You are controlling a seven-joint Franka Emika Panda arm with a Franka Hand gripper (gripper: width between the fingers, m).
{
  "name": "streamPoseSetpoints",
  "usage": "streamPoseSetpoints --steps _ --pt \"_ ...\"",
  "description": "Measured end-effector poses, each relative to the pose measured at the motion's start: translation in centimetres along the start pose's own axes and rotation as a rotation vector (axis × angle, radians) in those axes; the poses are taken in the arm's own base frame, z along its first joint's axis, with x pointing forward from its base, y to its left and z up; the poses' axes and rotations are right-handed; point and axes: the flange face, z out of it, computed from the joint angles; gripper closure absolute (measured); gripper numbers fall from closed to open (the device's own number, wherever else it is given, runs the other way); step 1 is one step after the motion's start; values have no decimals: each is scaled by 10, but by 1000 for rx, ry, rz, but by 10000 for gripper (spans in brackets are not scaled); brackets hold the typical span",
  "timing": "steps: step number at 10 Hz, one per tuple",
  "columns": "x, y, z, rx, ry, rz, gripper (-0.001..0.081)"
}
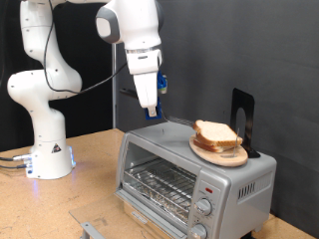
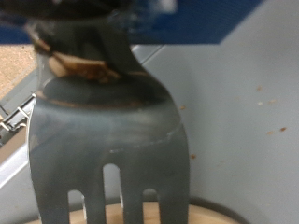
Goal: Make a piece of toast with the oven
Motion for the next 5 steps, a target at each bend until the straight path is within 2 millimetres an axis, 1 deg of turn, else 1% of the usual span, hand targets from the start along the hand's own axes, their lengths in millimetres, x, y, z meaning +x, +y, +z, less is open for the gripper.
streamPoseSetpoints --steps 3,5 --pt "20 6 6 1 0 18 406" --pt "30 7 11 1 -5 17 406"
